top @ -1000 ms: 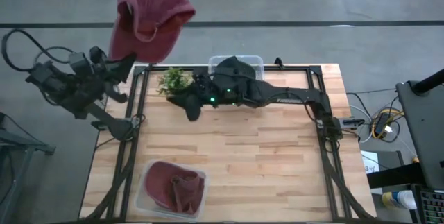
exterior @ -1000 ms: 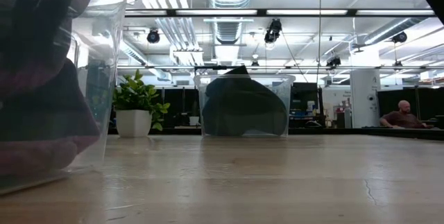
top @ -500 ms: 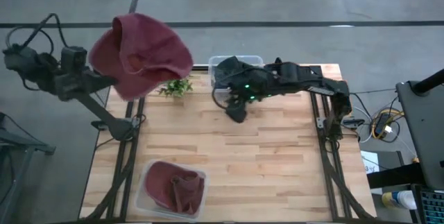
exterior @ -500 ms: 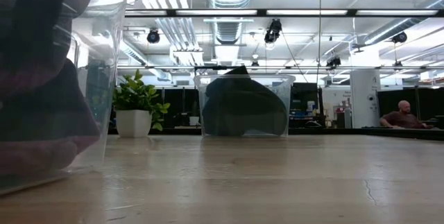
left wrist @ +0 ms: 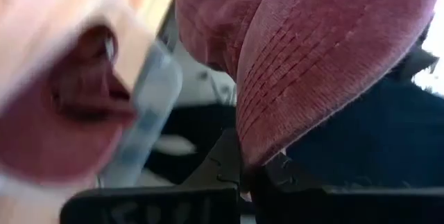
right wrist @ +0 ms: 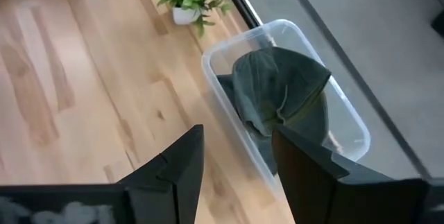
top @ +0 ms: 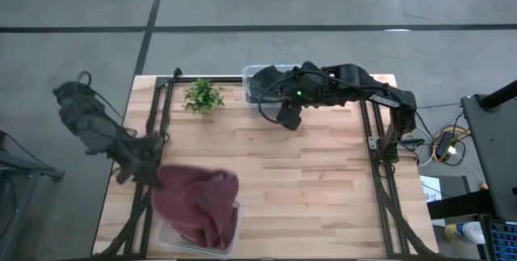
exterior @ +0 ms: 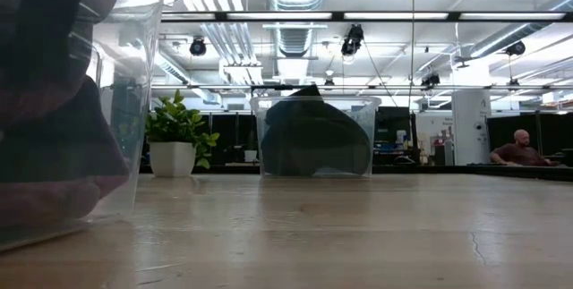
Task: Pick & Place hat
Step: Put the red cap into the bottom transparent bin
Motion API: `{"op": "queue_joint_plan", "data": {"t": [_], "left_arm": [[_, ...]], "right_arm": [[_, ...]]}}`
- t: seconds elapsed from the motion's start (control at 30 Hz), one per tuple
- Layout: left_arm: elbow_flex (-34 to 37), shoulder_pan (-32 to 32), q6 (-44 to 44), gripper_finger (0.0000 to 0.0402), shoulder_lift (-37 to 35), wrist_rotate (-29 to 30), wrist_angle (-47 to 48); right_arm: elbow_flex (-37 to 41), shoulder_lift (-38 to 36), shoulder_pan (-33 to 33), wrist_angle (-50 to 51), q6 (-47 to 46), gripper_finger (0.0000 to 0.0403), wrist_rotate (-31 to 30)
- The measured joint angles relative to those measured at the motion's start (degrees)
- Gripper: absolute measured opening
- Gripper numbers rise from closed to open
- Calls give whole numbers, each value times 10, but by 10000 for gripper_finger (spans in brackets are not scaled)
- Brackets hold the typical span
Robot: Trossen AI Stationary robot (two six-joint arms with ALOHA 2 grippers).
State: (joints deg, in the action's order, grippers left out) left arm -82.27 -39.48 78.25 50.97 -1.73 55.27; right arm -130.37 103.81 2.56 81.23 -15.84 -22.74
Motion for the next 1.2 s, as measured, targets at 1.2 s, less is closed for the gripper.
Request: {"op": "queue_joint_plan", "data": {"t": [1.2], "left_arm": [[408,-2,215,13,8,-120,-315]], "right_arm": [[3,42,2,-10,111,149,2]]}}
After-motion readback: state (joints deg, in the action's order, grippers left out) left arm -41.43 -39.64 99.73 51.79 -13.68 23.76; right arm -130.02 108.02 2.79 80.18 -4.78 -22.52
